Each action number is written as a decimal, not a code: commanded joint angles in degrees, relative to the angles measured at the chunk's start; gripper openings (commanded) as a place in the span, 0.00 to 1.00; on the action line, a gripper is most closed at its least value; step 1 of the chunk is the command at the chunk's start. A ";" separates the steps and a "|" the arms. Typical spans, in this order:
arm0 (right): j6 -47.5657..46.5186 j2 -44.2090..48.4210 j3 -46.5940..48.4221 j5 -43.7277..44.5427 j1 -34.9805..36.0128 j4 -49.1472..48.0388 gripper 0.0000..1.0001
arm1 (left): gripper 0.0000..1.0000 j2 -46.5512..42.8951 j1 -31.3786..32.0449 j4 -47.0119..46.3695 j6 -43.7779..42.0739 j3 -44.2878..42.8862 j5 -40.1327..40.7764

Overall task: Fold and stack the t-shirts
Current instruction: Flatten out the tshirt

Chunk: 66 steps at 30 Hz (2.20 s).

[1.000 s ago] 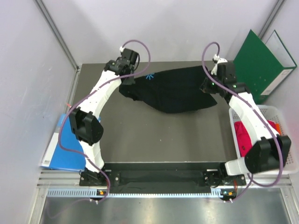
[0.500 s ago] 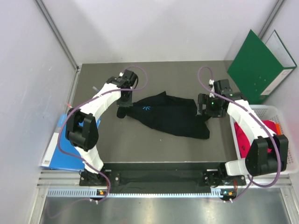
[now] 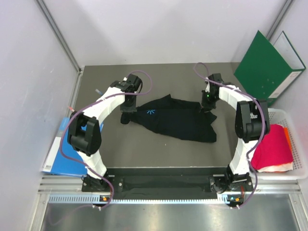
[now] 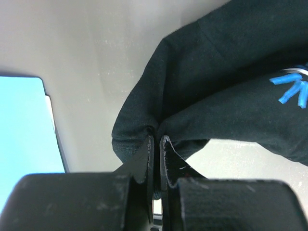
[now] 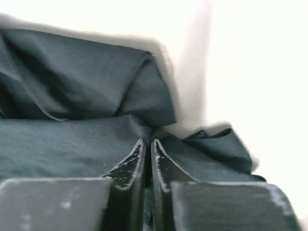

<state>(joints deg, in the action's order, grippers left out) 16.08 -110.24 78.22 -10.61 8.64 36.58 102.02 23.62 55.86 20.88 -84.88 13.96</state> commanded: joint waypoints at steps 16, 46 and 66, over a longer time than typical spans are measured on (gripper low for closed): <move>2.56 30.59 1.69 6.84 1.38 -10.73 0.00 | 0.00 6.01 -2.52 2.68 -4.10 -24.28 11.27; 1.68 31.23 -8.16 -0.19 0.67 18.63 0.98 | 0.98 -11.42 4.07 -3.55 3.02 4.05 -3.93; 1.77 12.60 -13.53 -2.47 0.93 5.08 0.90 | 0.97 30.33 3.98 -7.95 0.21 -36.04 -12.98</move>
<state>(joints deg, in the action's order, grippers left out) 18.59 -92.75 61.95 -9.58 9.58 44.56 130.06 27.68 49.52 21.30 -115.61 4.67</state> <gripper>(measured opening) 0.947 0.975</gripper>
